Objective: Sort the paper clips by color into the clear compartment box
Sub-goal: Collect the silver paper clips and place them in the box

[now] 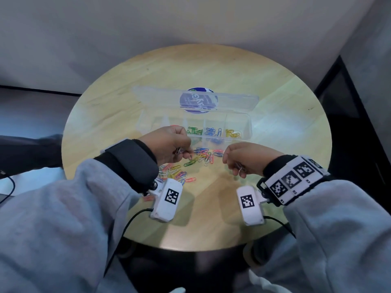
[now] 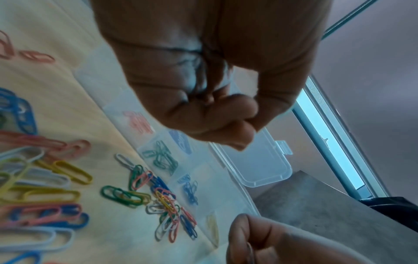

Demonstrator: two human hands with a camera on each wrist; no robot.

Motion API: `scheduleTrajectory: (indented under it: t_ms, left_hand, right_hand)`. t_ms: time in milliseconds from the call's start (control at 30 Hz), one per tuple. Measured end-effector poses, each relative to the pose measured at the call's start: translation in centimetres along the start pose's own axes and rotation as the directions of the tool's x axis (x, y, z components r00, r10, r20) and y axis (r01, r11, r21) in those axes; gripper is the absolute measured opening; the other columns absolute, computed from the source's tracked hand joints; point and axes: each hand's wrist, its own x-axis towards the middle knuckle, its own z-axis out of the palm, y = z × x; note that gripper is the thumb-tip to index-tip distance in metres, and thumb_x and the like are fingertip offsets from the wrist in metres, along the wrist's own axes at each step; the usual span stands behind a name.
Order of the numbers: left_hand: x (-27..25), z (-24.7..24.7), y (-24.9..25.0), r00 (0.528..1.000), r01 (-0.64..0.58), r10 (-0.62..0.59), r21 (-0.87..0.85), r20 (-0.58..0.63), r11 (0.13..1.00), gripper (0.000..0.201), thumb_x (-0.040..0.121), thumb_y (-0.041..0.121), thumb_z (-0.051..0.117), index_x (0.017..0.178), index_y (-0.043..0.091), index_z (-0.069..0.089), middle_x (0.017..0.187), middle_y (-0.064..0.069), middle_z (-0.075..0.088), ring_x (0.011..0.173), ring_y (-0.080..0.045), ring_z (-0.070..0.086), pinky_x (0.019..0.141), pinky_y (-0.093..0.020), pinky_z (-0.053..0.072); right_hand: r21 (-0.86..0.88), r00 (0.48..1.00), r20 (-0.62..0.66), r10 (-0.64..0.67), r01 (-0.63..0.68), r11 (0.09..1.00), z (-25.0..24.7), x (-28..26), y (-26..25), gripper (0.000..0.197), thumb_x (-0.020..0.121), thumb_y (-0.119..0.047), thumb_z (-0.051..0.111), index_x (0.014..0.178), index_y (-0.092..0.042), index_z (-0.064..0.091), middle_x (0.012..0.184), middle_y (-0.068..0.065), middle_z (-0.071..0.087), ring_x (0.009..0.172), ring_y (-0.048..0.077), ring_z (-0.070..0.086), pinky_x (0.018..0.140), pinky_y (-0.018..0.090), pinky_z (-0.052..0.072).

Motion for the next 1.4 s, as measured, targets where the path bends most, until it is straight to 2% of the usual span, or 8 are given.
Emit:
scheduleTrajectory:
  t_ms: [133, 267, 433, 600, 733, 967, 1100, 1400]
  left_hand:
    - [0.0, 0.2, -0.2, 1.0, 0.024, -0.025, -0.024, -0.018, 0.999, 0.037, 0.085, -0.013, 0.037, 0.061, 0.015, 0.036, 0.042, -0.002, 0.052, 0.034, -0.008, 0.043, 0.036, -0.01, 0.027]
    - [0.6, 0.8, -0.7, 0.997, 0.081, -0.076, 0.226, -0.031, 0.971, 0.027, 0.085, -0.002, 0.049, 0.067, 0.017, 0.042, 0.047, 0.003, 0.041, 0.042, -0.011, 0.027, 0.044, -0.015, 0.017]
    - [0.8, 2.1, -0.9, 0.99, 0.045, 0.084, 0.82, -0.113, 0.571, 0.01, 0.082, 0.022, 0.058, 0.091, 0.024, 0.061, 0.073, 0.009, 0.052, 0.069, -0.014, 0.049, 0.053, -0.021, 0.032]
    - [1.7, 3.4, -1.1, 0.989, 0.01, 0.133, 0.942, -0.058, 0.335, 0.026, 0.085, 0.018, 0.054, 0.11, 0.023, 0.062, 0.099, 0.002, 0.057, 0.084, -0.016, 0.048, 0.066, -0.021, 0.034]
    - [2.2, 4.1, -1.3, 0.995, -0.013, 0.099, 0.971, -0.011, 0.239, 0.025, 0.085, 0.018, 0.055, 0.108, 0.021, 0.062, 0.092, 0.004, 0.053, 0.082, -0.018, 0.049, 0.054, -0.022, 0.031]
    - [2.9, 4.1, -1.5, 0.995, -0.004, 0.094, 0.98, -0.015, 0.199, 0.013, 0.086, 0.014, 0.053, 0.094, 0.023, 0.056, 0.089, 0.001, 0.054, 0.081, -0.021, 0.051, 0.049, -0.02, 0.028]
    - [3.1, 4.5, -1.2, 0.996, -0.003, 0.089, 0.986, -0.012, 0.168, 0.024, 0.087, 0.013, 0.051, 0.109, 0.017, 0.06, 0.102, -0.005, 0.062, 0.086, -0.023, 0.053, 0.05, -0.023, 0.029]
    - [3.3, 4.7, -1.5, 0.998, -0.008, 0.065, 0.985, -0.003, 0.173, 0.011, 0.089, 0.024, 0.054, 0.097, 0.017, 0.058, 0.106, -0.006, 0.064, 0.088, -0.024, 0.054, 0.069, -0.027, 0.036]
  right_hand:
    - [-0.468, 0.987, -0.097, -0.127, 0.067, 0.881, 0.3, 0.0, 0.1, 0.015, 0.087, -0.019, 0.052, 0.073, -0.019, 0.048, 0.075, -0.004, 0.05, 0.067, 0.013, 0.046, 0.056, 0.021, 0.035]
    - [-0.539, 0.985, -0.116, -0.124, 0.042, 0.841, 0.9, 0.2, -0.1, 0.01, 0.089, -0.024, 0.053, 0.099, -0.026, 0.054, 0.087, -0.006, 0.055, 0.08, 0.016, 0.051, 0.061, 0.022, 0.037]
    - [-0.614, 0.99, -0.112, -0.082, -0.004, 0.789, 1.4, 0.5, 0.0, 0.057, 0.089, -0.022, 0.05, 0.142, -0.035, 0.033, 0.137, 0.002, 0.051, 0.115, 0.021, 0.054, 0.084, 0.027, 0.041]
    - [-0.61, 0.987, -0.126, -0.102, 0.004, 0.792, 1.1, 0.6, 0.1, 0.032, 0.088, -0.021, 0.053, 0.119, -0.025, 0.053, 0.109, -0.002, 0.056, 0.091, 0.018, 0.049, 0.076, 0.025, 0.039]
    - [-0.619, 0.99, -0.071, -0.118, 0.05, 0.784, 1.0, 0.5, 0.4, 0.009, 0.086, -0.019, 0.061, 0.095, -0.019, 0.061, 0.072, -0.012, 0.043, 0.077, 0.015, 0.048, 0.054, 0.021, 0.034]
    - [-0.63, 0.986, -0.125, -0.114, 0.01, 0.777, 0.8, 0.3, 0.6, 0.015, 0.082, -0.012, 0.059, 0.088, -0.024, 0.053, 0.072, -0.012, 0.043, 0.061, 0.006, 0.044, 0.048, 0.021, 0.03]
    - [-0.688, 0.992, -0.077, -0.101, 0.02, 0.725, 1.3, 0.3, 0.3, 0.009, 0.084, -0.01, 0.053, 0.085, -0.019, 0.057, 0.073, -0.006, 0.049, 0.064, 0.012, 0.047, 0.046, 0.02, 0.031]
    - [-0.657, 0.998, -0.034, -0.044, 0.011, 0.754, 0.5, 0.3, 0.3, 0.007, 0.086, -0.018, 0.058, 0.082, -0.013, 0.06, 0.086, 0.003, 0.058, 0.081, 0.019, 0.051, 0.066, 0.024, 0.04]
